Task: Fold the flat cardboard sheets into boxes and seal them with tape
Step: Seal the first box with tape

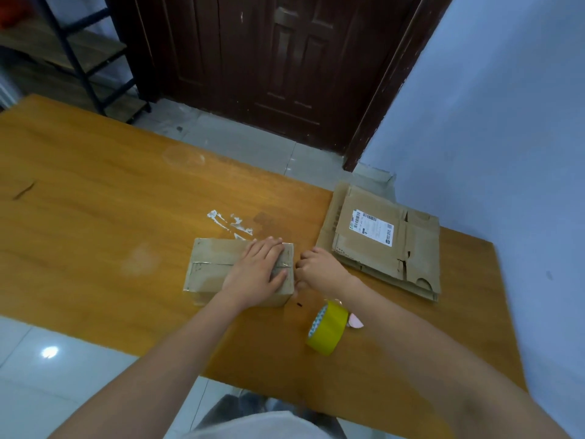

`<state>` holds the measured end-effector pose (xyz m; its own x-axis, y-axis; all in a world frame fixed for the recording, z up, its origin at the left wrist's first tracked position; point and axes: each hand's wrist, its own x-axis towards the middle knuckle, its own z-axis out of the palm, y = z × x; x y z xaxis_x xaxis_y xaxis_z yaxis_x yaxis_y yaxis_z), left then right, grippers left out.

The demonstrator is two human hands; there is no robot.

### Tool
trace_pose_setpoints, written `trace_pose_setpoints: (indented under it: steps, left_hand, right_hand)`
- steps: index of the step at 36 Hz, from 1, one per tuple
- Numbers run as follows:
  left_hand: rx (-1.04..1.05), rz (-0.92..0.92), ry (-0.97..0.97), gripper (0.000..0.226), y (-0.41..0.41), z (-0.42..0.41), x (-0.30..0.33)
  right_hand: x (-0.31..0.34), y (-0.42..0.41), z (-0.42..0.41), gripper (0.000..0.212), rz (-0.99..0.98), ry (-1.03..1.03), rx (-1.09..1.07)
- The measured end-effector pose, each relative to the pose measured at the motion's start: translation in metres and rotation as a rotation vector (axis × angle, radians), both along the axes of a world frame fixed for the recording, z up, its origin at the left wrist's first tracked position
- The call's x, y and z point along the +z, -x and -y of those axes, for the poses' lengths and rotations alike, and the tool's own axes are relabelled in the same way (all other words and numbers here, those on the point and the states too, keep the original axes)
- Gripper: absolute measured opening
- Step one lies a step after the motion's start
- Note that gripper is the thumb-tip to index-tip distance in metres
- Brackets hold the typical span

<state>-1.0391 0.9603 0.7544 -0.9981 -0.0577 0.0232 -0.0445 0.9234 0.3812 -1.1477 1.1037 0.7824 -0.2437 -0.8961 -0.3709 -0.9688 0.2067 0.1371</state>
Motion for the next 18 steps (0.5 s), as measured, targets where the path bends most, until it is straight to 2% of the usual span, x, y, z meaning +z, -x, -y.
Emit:
trace_pose_setpoints:
  steps: [2,6,8,12,18]
  left_hand:
    - [-0.003,-0.002,-0.008,0.072,0.000,0.000,-0.001]
    - [0.001,-0.008,-0.026,0.068,0.000,0.000,-0.004]
    - [0.004,-0.006,-0.027,0.066,0.000,0.000,-0.004]
    - [0.009,-0.014,-0.047,0.063,-0.001,-0.001,-0.001]
    - [0.023,-0.001,-0.057,0.065,-0.002,-0.002,-0.001]
  right_hand:
    - [-0.002,0.003,0.002,0.043,0.102,-0.051,-0.083]
    - [-0.013,0.005,-0.002,0.035,0.260,-0.026,-0.168]
    - [-0.018,0.005,-0.006,0.038,0.312,-0.028,-0.185]
    - [-0.020,0.005,-0.005,0.041,0.257,-0.034,-0.104]
    - [-0.012,0.005,0.005,0.042,0.188,-0.004,-0.117]
